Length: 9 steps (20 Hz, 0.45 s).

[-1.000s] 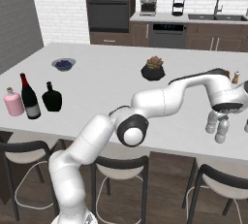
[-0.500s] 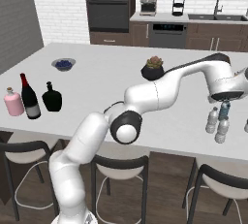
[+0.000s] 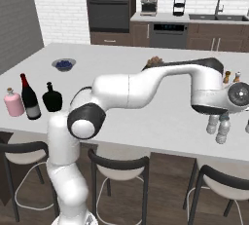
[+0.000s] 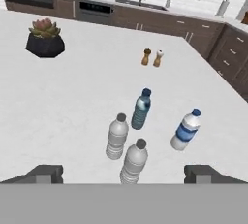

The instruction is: Move the plastic bottles in the middle to the plastics group, and the glass bottles in the middle to the glass group.

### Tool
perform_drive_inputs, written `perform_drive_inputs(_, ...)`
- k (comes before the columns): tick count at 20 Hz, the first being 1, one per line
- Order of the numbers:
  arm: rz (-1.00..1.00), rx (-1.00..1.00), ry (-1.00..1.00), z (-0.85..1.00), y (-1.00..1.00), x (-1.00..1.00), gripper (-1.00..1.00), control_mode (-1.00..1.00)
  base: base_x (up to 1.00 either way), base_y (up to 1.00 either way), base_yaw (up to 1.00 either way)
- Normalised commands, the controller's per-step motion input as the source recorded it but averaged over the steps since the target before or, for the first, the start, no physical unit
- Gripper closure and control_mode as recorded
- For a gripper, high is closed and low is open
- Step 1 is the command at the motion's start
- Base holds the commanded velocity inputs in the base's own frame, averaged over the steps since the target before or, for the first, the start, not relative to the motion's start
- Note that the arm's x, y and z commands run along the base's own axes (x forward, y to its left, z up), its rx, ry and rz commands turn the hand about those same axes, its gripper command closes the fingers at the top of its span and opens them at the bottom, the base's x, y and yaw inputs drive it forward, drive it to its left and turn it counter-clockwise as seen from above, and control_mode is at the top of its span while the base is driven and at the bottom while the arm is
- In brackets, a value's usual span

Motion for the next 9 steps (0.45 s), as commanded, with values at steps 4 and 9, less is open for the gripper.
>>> perform_drive_inputs(4,-0.15,-0.05,0.00,0.00,0.86,-0.97,-1.00,-1.00,0.00,0.00,0.00)
perform_drive_inputs(9,-0.07,-0.05,0.00,0.16,0.99,-0.74,-1.00,-1.00,0.00,0.00,0.00)
